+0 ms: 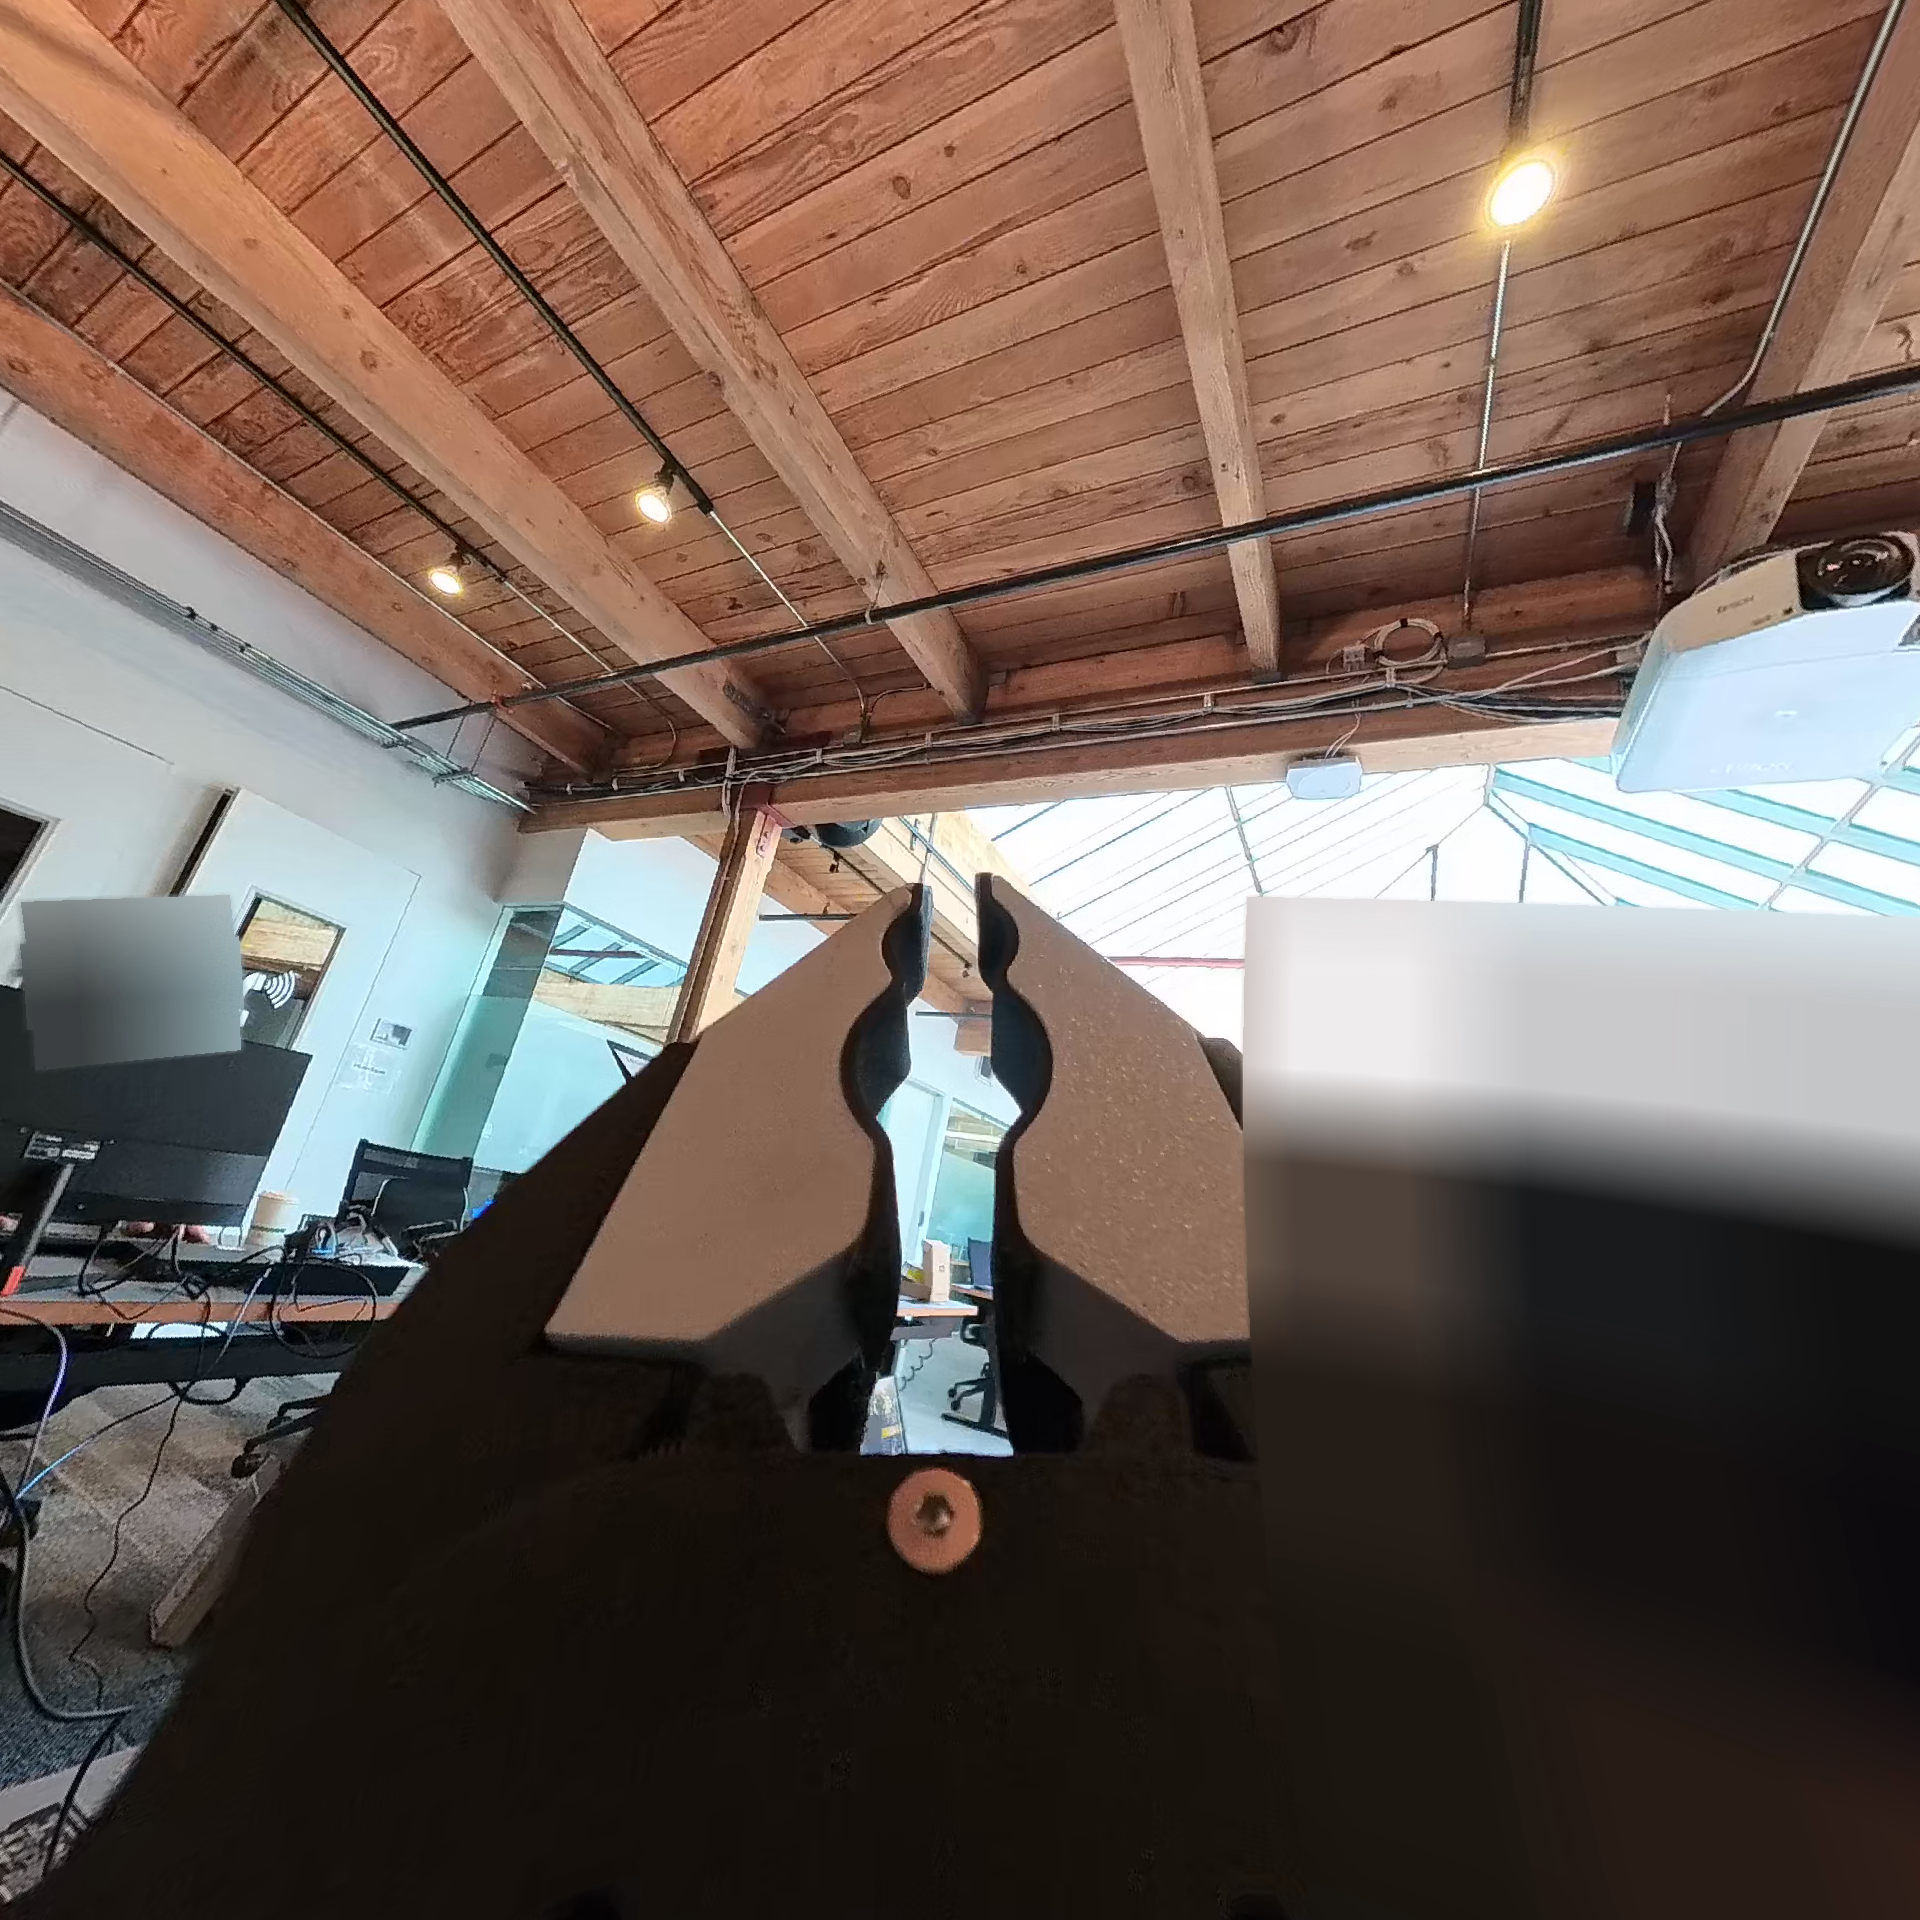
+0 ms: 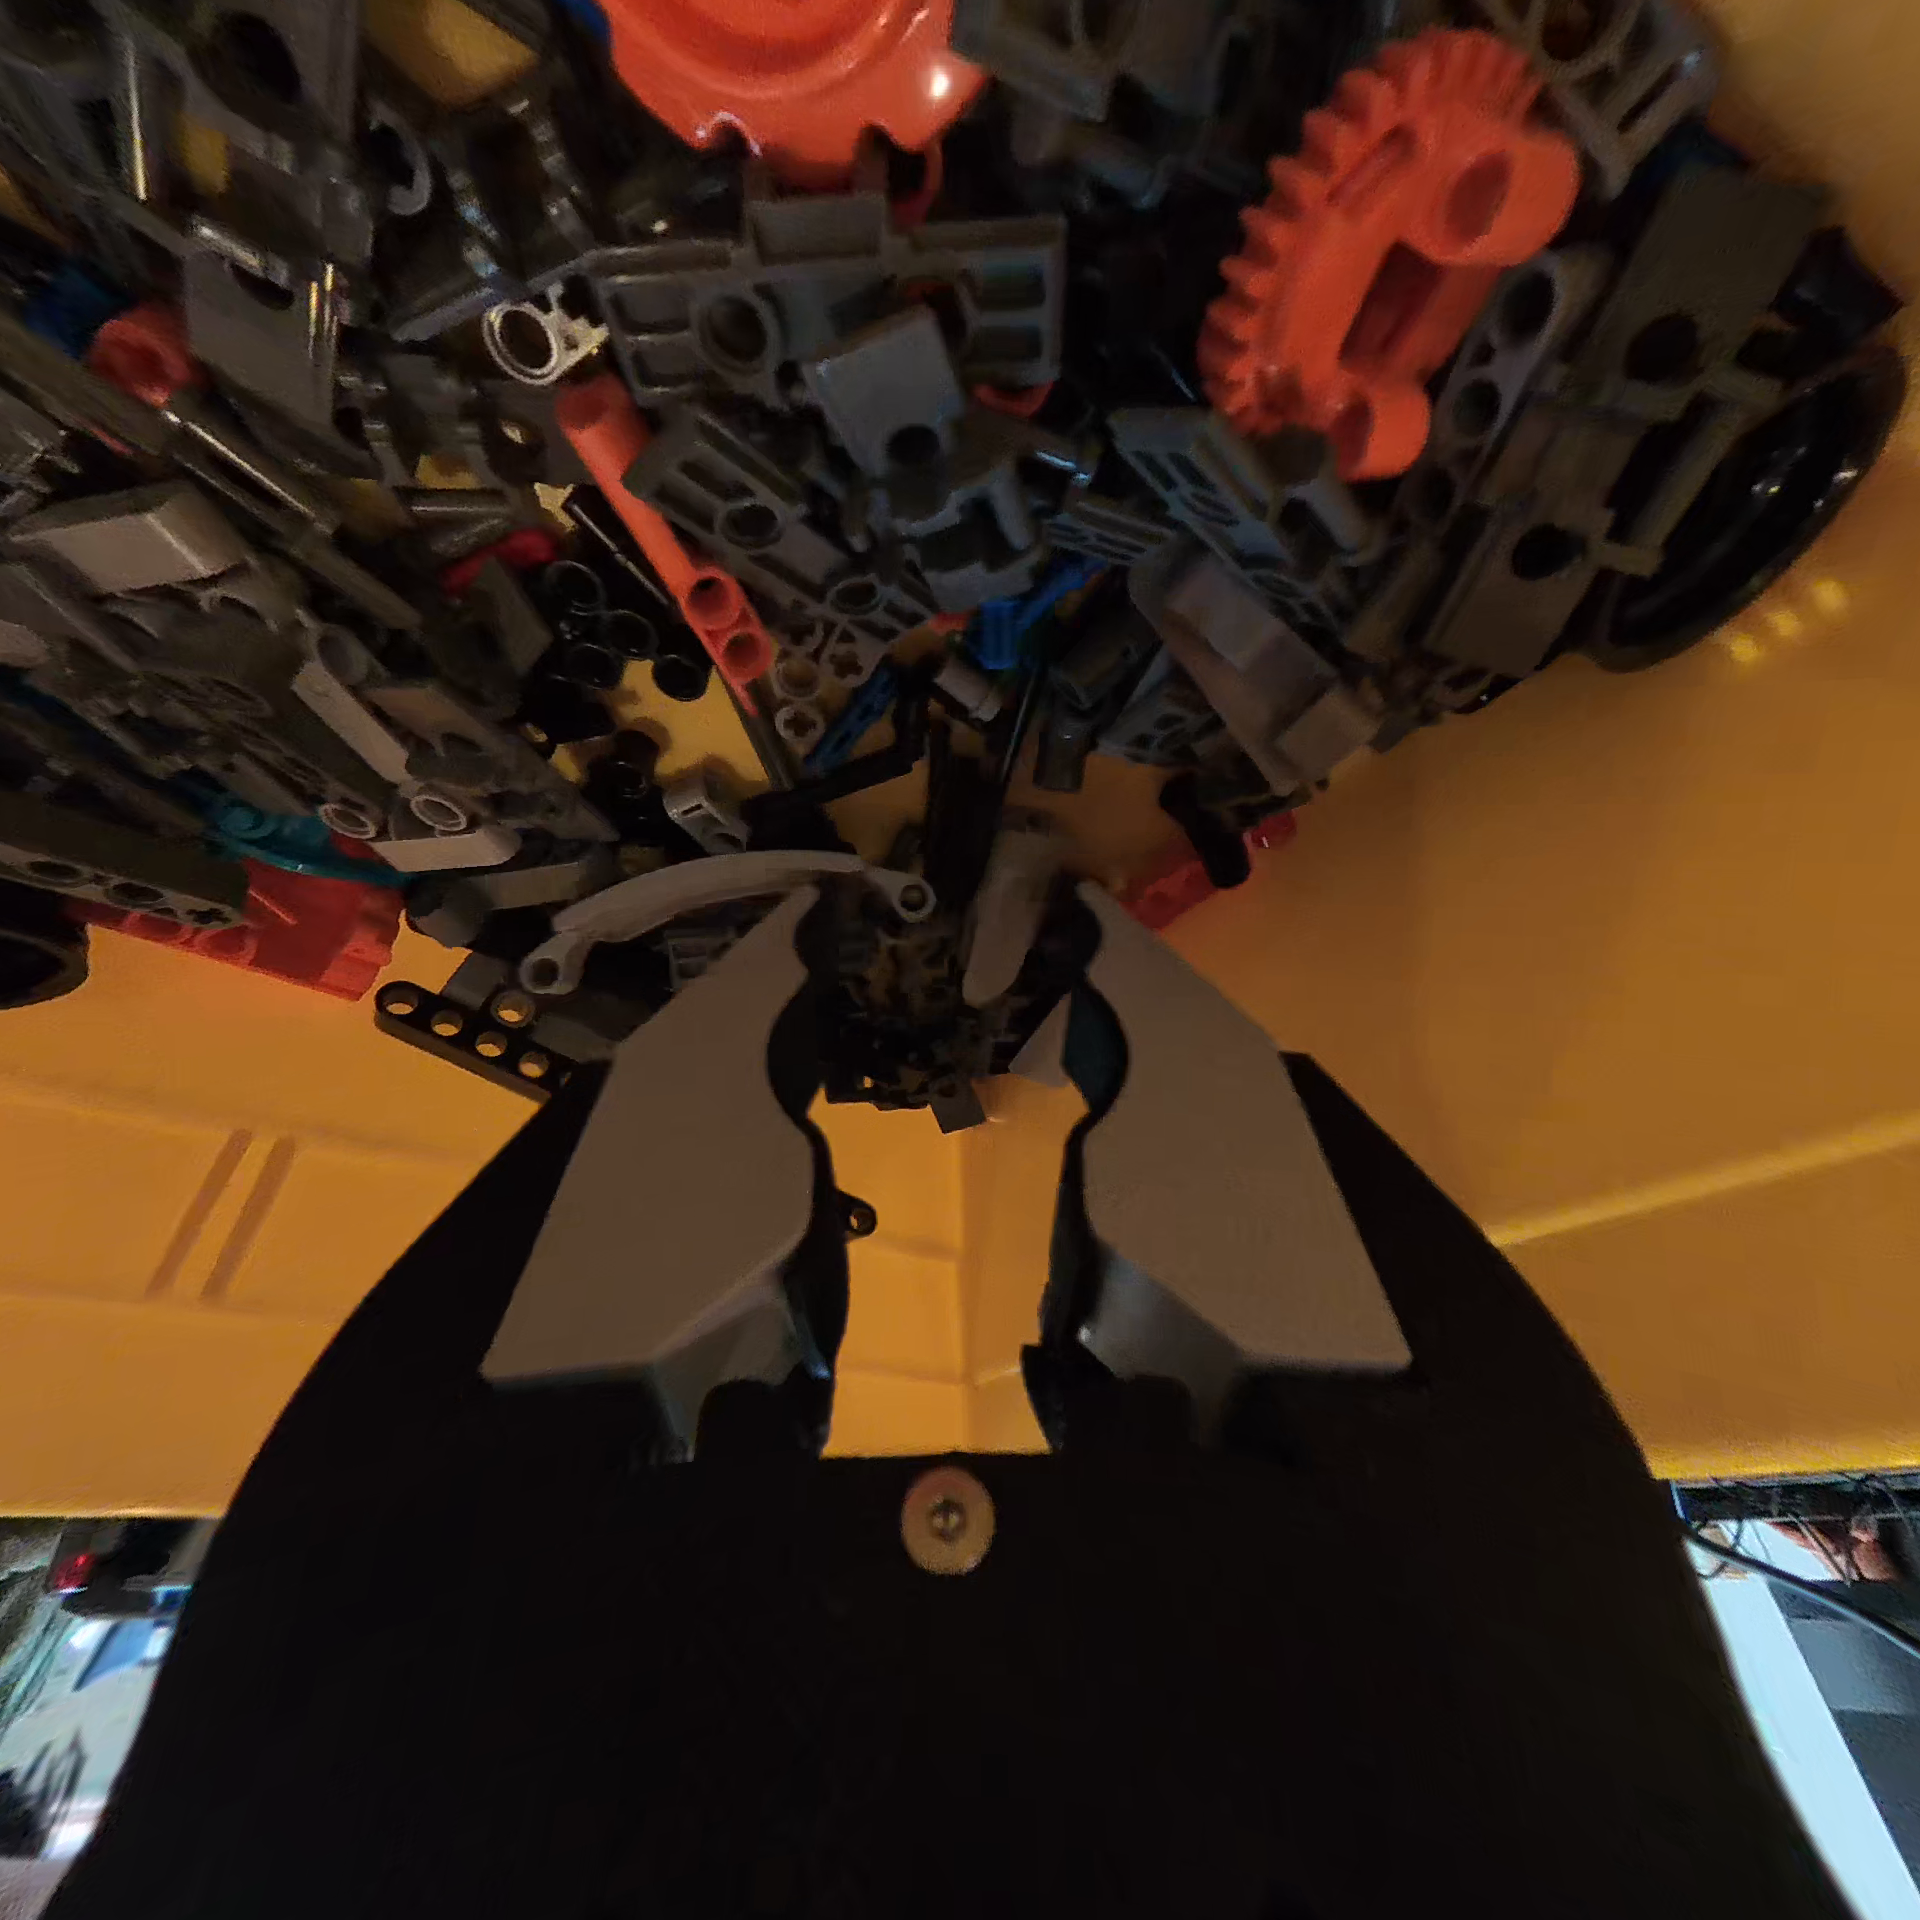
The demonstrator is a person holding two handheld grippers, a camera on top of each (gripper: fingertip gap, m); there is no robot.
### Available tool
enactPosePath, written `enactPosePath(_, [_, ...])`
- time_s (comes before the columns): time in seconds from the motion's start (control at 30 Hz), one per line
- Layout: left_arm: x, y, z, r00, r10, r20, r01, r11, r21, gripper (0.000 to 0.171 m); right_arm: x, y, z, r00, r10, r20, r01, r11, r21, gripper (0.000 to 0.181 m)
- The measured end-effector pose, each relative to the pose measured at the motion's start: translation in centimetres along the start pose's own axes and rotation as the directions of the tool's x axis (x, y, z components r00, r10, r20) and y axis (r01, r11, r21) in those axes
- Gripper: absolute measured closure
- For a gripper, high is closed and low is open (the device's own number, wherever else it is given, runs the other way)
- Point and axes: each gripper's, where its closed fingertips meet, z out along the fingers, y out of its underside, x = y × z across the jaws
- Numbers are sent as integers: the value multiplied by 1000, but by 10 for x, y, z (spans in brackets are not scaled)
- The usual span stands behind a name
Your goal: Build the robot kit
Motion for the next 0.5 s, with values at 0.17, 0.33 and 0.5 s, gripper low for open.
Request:
enactPosePath(0.17, [1, -3, -2, 1000, 4, 0, -4, 1000, 10, 165, -3, 8, 1, 1000, 4, 18, -4, 1000, 0, 159])
enactPosePath(0.33, [1, -2, -1, 1000, 3, 0, -3, 1000, 8, 165, -1, 12, -9, 1000, 7, 14, -8, 999, 36, 173])
enactPosePath(0.5, [0, -2, -1, 1000, 2, 0, -2, 1000, 8, 165, 0, 2, -24, 999, 19, 36, -23, 993, 116, 175])
